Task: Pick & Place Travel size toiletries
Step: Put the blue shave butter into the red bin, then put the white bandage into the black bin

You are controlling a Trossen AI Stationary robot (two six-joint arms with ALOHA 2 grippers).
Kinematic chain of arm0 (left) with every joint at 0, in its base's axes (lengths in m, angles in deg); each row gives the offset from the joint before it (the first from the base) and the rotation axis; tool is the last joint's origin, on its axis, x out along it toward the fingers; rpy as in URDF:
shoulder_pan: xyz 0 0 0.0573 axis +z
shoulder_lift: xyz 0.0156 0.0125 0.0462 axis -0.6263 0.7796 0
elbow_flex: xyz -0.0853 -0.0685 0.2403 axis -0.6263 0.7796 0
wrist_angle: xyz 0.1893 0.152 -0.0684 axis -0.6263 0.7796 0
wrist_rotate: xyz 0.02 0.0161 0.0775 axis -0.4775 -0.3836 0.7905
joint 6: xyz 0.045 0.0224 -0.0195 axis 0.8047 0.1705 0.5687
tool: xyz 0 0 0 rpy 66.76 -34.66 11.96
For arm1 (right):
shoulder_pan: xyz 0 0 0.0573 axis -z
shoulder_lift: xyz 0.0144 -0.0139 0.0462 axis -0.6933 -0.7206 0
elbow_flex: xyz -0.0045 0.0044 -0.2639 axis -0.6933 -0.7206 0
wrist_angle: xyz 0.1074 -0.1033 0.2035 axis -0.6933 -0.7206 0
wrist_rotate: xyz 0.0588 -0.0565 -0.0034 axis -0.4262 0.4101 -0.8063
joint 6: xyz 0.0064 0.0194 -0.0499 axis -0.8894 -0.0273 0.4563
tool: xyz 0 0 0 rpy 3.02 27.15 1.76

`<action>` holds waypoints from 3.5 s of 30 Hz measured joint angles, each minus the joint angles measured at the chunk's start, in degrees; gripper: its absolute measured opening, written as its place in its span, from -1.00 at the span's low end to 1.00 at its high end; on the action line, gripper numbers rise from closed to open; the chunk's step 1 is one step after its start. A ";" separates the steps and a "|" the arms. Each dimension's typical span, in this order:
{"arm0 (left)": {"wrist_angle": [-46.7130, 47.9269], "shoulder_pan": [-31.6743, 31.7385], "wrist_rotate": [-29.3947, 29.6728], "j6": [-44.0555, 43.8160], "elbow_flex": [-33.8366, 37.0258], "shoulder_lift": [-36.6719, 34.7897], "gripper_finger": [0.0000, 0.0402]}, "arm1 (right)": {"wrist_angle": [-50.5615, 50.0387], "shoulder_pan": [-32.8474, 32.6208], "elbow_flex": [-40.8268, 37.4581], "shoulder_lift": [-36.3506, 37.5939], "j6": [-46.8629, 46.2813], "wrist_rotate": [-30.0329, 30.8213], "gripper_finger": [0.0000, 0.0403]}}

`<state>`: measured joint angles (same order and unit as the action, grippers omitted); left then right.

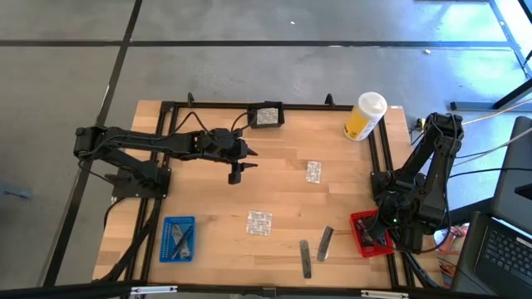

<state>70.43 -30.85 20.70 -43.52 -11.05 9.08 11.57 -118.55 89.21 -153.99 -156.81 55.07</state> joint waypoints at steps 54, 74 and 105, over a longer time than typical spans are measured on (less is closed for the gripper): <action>0.00 0.00 0.00 0.00 0.00 0.00 -0.17 | -12.26 3.08 16.19 0.02 15.75 23.72 -0.95; 0.00 0.00 0.00 0.00 0.00 0.00 -0.18 | 27.02 30.33 21.77 -0.20 106.67 34.22 -0.99; 0.00 0.00 0.00 0.00 0.00 0.00 -0.19 | 44.87 65.41 -1.47 -0.20 101.98 14.00 -0.99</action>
<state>70.43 -30.85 20.70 -43.52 -11.05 9.08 56.44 -53.14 87.74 -154.19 -54.83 69.07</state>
